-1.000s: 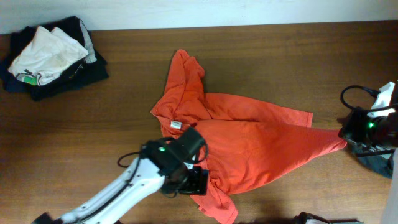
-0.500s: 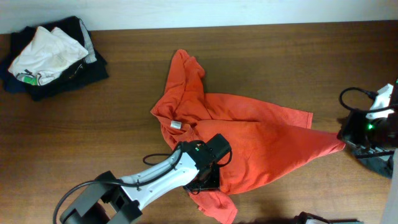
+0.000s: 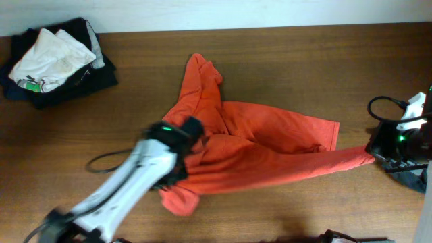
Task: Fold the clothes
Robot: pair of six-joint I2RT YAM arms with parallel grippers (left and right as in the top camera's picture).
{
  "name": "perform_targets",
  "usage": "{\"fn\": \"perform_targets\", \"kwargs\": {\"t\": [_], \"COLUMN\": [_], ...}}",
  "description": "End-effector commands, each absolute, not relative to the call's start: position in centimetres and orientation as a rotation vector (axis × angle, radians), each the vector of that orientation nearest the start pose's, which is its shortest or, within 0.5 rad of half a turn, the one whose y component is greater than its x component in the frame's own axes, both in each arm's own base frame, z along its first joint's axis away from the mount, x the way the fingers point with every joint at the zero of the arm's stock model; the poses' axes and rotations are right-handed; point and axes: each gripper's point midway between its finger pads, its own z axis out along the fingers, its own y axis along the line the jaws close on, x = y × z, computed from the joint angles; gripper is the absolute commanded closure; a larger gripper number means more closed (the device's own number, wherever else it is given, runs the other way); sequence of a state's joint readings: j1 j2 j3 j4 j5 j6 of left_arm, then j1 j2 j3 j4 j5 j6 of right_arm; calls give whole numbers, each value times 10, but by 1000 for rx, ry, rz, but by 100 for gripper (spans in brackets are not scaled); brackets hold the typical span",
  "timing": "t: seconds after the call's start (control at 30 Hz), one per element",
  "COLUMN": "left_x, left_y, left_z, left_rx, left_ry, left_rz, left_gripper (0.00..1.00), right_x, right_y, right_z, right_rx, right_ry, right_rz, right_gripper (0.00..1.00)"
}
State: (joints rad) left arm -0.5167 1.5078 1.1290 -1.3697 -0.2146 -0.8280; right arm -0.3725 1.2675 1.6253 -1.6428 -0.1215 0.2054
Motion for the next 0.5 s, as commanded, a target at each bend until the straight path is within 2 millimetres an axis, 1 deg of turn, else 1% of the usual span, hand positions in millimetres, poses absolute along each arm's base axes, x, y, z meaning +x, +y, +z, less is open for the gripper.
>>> {"fn": "perform_targets", "kwargs": {"t": [0.0,0.07,0.1,0.17,0.2,0.27,0.3,0.33,0.37,0.4,0.43,0.47], "left_x": [218,218,217,213,211,201,192,183,174,166,160,156], "left_y": [-25,-7,-5,-15,-25,-49,-66,-79,-91,-99,-109,-123], "left_z": [129,129,128,125,124,128,131,132,131,126,119,110], "left_rx": [-536,-570,-591,-532,-474,-364,-289,-218,-131,-61,-57,-58], "left_ry": [2977,2993,3025,3099,3133,3183,3217,3248,3276,3290,3298,3302], "left_rz": [454,452,403,265,179,33,-50,-95,-106,-95,-97,-165], "left_gripper": [62,48,48,55,59,61,57,49,43,32,30,30], "right_x": [212,212,212,212,212,212,212,211,211,211,211,211], "right_y": [-62,-62,-62,-62,-62,-62,-62,-62,-61,-61,-61,-61], "right_z": [277,277,277,277,277,276,276,275,273,272,272,271], "right_rx": [780,780,780,780,780,781,782,783,785,786,787,786], "right_ry": [2718,2718,2718,2718,2718,2719,2721,2724,2729,2733,2734,2734], "right_rz": [136,136,136,135,136,136,136,137,138,138,139,139], "right_gripper": [96,96,96,96,96,96,96,96,96,96,96,96]}}
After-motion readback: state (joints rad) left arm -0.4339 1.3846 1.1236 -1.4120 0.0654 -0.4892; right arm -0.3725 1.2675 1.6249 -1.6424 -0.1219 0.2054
